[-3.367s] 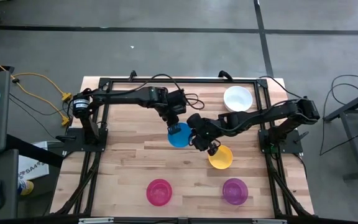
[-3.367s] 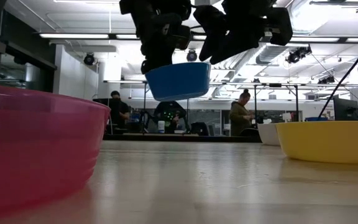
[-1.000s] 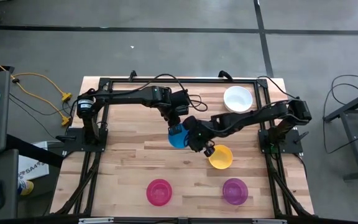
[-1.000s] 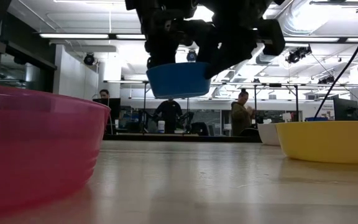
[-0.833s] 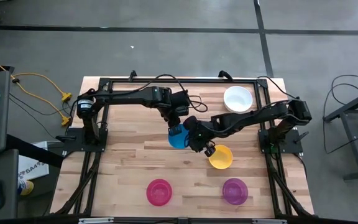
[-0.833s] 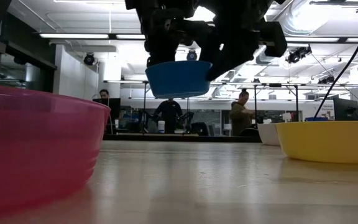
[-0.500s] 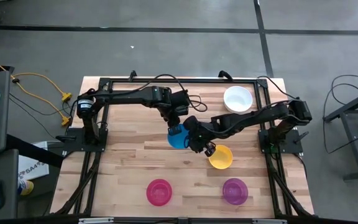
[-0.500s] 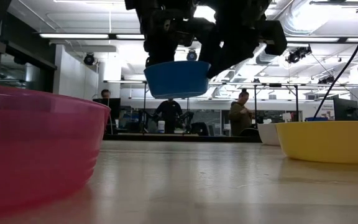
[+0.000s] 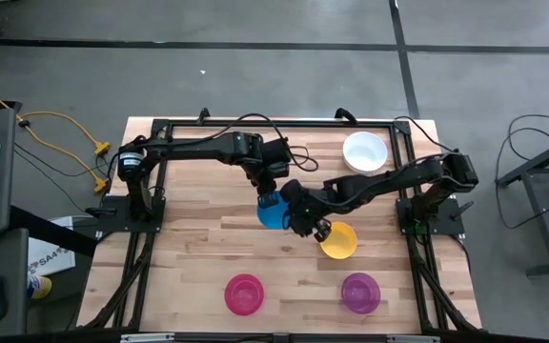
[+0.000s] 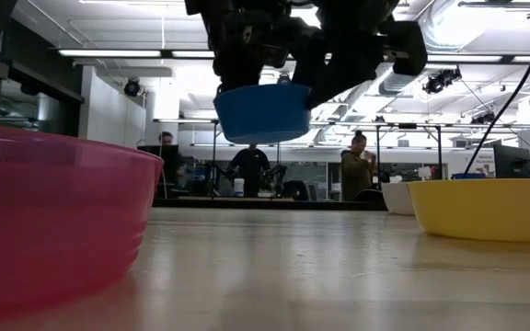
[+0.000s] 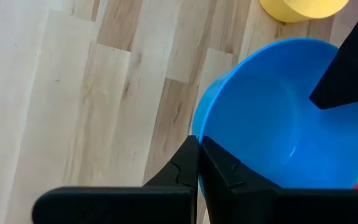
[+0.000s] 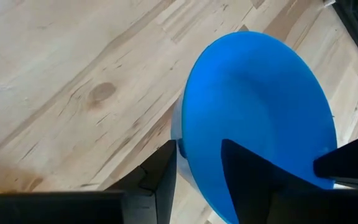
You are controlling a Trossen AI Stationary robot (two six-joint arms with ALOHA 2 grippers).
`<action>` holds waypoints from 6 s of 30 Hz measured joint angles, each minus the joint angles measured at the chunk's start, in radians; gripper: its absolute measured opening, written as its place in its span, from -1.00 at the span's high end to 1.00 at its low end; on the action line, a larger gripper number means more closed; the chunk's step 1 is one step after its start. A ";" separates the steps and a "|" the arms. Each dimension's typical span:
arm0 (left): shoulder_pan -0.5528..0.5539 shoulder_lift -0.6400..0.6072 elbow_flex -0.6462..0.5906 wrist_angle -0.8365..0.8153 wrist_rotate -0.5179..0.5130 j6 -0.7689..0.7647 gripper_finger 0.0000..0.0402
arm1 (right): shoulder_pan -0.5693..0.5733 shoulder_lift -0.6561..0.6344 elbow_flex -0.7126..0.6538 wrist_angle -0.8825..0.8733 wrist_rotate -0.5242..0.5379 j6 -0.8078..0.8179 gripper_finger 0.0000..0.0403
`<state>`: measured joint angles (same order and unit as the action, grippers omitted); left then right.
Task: Nest bowls inside each other
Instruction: Stack the blue bowl on top of the white bowl
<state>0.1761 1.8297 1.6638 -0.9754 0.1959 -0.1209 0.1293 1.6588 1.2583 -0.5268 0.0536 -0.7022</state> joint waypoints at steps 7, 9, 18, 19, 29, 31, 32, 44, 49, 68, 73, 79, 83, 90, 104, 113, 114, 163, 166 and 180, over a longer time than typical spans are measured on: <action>0.000 0.000 0.000 0.004 0.013 0.003 1.00 | 0.018 0.000 0.000 -0.002 0.000 -0.005 0.40; 0.000 0.000 0.000 0.004 0.013 0.003 1.00 | 0.022 0.000 0.000 -0.003 0.000 -0.006 0.40; 0.000 0.000 0.000 -0.001 0.020 0.004 1.00 | 0.035 0.000 0.000 -0.008 0.043 -0.033 0.40; 0.000 0.000 0.000 -0.001 0.020 0.004 1.00 | 0.035 0.000 0.000 -0.008 0.043 -0.034 0.40; 0.000 0.000 0.000 -0.001 0.031 0.004 1.00 | 0.035 0.000 0.000 -0.008 0.045 -0.036 0.40; 0.000 0.000 0.000 -0.001 0.032 0.004 1.00 | 0.035 0.000 0.000 -0.008 0.045 -0.036 0.40; 0.000 0.000 0.000 -0.002 0.033 0.004 1.00 | 0.035 0.000 0.000 -0.008 0.044 -0.036 0.40; 0.000 0.000 0.000 -0.003 0.052 0.004 1.00 | 0.043 0.000 0.000 -0.007 0.060 -0.054 0.57; 0.000 0.000 0.000 0.002 0.052 0.003 0.94 | 0.043 0.000 0.000 -0.007 0.055 -0.058 0.84; 0.000 -0.001 0.000 0.091 0.031 0.135 0.71 | 0.043 0.000 -0.001 -0.005 0.026 -0.027 0.98; 0.000 -0.002 0.000 0.115 0.031 0.159 0.71 | 0.042 0.000 -0.001 -0.022 0.023 -0.013 0.98; 0.000 -0.002 0.000 0.113 -0.002 0.194 0.71 | 0.041 0.000 -0.001 -0.032 -0.003 0.014 0.98; 0.000 -0.003 0.000 0.113 -0.029 0.217 0.71 | 0.040 0.000 -0.001 -0.054 -0.004 0.033 0.98; 0.001 -0.005 0.076 0.082 -0.084 0.249 0.71 | 0.042 0.000 -0.001 -0.080 -0.054 0.105 0.98; 0.001 -0.004 0.160 -0.105 -0.245 0.248 0.71 | -0.043 0.000 -0.001 -0.345 0.116 0.360 0.98; 0.001 -0.004 0.158 -0.169 -0.254 0.256 0.71 | -0.148 -0.077 -0.001 -0.387 0.151 0.419 0.98; 0.001 -0.004 0.154 -0.166 -0.259 0.256 0.71 | -0.156 -0.094 -0.001 -0.387 0.151 0.425 0.98; 0.073 -0.003 0.141 -0.215 -0.229 0.297 0.71 | -0.695 -0.291 -0.175 -0.553 0.077 0.657 0.98; 0.073 -0.003 0.141 -0.213 -0.229 0.296 0.71 | -0.696 -0.291 -0.232 -0.481 0.078 0.655 0.98; 0.073 -0.003 0.141 -0.201 -0.229 0.274 0.71 | -0.814 -0.290 -0.364 -0.355 0.077 0.624 0.98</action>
<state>0.2489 1.8267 1.8046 -1.1763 -0.0330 0.1532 -0.6844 1.3685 0.8939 -0.8822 0.1305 -0.0785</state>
